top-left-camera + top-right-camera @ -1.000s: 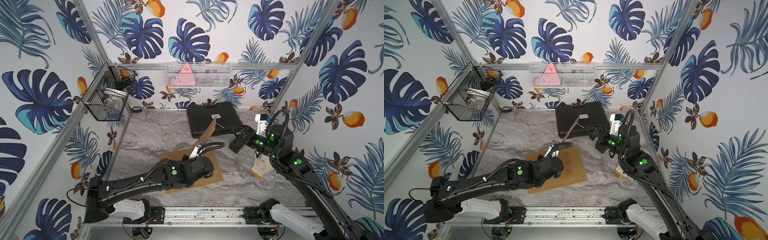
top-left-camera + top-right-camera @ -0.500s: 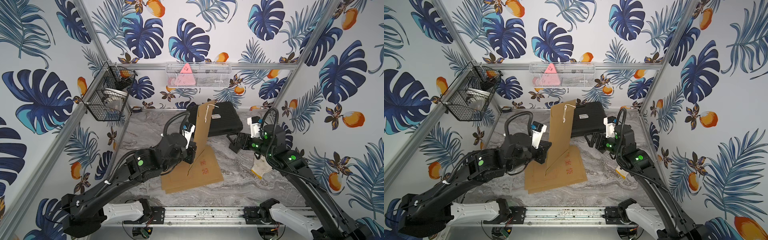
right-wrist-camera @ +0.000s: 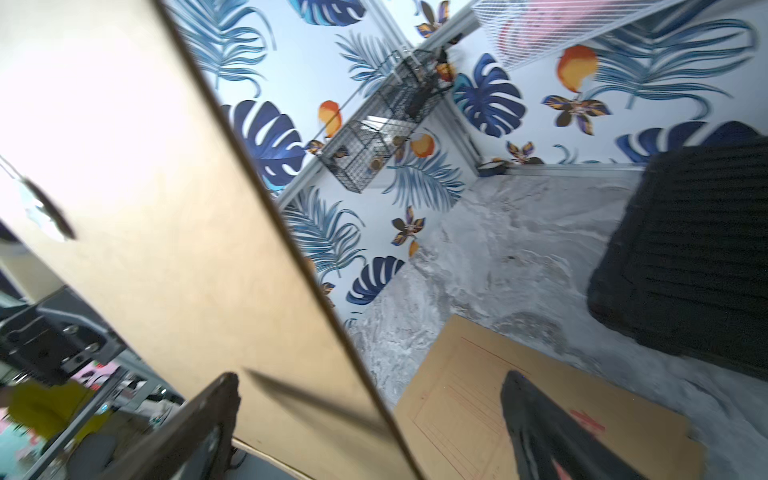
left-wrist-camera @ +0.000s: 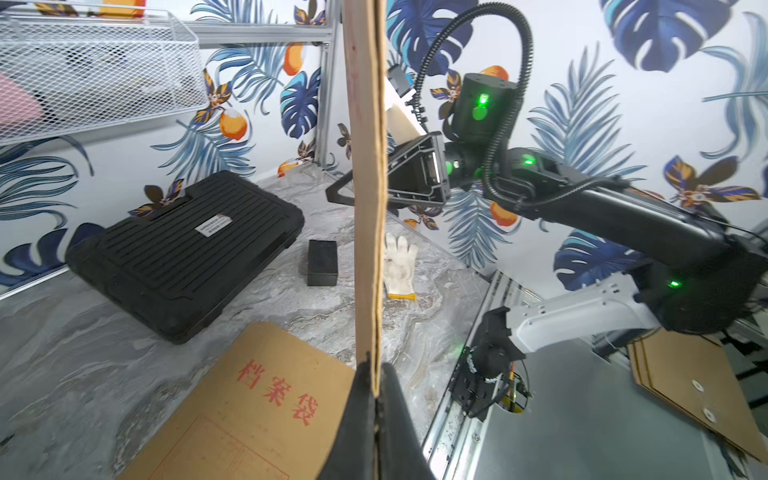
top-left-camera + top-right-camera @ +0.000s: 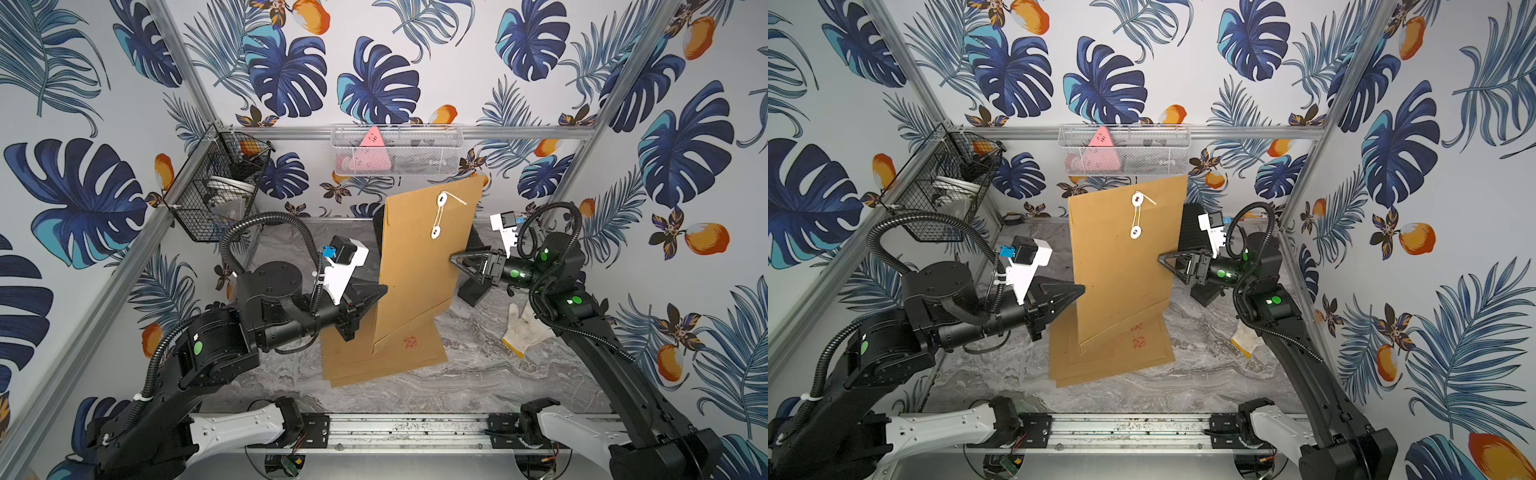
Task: Open the file bag
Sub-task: Pick up the file bag from the file bag.
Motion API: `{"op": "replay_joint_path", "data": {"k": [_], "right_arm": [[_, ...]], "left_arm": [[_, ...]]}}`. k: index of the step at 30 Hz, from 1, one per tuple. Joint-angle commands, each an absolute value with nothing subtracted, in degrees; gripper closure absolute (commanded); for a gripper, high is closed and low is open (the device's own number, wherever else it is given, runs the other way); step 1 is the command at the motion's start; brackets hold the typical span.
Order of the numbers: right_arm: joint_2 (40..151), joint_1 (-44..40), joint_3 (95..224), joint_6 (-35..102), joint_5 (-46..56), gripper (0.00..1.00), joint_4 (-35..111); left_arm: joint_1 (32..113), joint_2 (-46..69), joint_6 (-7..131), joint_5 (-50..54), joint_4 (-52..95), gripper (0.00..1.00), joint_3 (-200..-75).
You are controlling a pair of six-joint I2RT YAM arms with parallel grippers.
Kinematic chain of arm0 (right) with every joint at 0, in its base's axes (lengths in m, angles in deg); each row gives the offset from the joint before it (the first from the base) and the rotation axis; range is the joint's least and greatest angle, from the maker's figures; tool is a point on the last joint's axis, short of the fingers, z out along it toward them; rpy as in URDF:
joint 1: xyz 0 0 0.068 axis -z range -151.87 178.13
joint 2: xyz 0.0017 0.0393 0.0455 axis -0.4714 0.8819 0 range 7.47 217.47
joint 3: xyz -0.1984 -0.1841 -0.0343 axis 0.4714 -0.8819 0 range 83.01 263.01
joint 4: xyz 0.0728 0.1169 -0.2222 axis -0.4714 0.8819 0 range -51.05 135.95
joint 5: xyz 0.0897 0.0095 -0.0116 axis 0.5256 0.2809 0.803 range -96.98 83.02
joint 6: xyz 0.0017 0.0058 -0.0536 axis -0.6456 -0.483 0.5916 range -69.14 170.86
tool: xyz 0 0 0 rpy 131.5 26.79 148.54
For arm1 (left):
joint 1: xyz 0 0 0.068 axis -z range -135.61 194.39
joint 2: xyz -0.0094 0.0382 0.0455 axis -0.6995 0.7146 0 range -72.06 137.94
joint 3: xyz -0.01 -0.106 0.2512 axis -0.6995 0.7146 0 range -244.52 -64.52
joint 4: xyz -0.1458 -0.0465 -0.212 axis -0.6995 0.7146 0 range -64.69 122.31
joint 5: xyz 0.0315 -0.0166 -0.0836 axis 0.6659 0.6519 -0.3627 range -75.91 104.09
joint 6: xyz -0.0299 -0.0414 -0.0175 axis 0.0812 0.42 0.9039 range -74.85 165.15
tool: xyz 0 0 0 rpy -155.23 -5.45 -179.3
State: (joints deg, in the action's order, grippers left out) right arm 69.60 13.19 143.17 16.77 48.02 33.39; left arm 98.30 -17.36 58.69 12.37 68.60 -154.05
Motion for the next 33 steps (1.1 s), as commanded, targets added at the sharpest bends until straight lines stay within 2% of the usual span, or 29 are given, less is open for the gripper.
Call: {"op": "replay_joint_path", "data": {"k": [1,4,9,13,21,26,28,33], "right_arm": [[69.88,13.18,142.34,8.1,56.8,0.01,18.47],[69.39,13.18,142.03,5.39,59.54,0.08,14.78],[68.13,13.18,140.49,-0.12,61.86,0.35,7.16],[68.51,13.18,139.46,-5.57,63.57,0.5,-0.15],[67.14,13.16,139.01,-3.48,63.91,0.76,2.16],[65.25,13.18,139.08,-1.49,63.48,0.94,5.47],[64.47,13.2,139.35,-1.67,63.27,1.0,5.62],[62.52,13.2,141.32,-3.72,62.18,1.0,4.02]], "left_arm": [[98.18,-18.05,57.71,8.02,66.44,1.0,-154.47],[98.18,-18.71,57.94,8.79,66.2,1.0,-153.74],[98.18,-19.04,58.98,13.08,66.69,1.0,-153.1],[98.17,-18.51,60.04,18.39,68.36,1.0,-153.34],[98.18,-17.04,61.66,28.08,72.37,1.0,-155.52],[98.18,-18.31,62.11,25.96,68.54,0.98,-155.03],[98.15,-19.38,62.44,22.37,65.43,0.86,-153.81],[98.18,-21.38,64.54,15.3,56.66,0.41,-149.17]]}}
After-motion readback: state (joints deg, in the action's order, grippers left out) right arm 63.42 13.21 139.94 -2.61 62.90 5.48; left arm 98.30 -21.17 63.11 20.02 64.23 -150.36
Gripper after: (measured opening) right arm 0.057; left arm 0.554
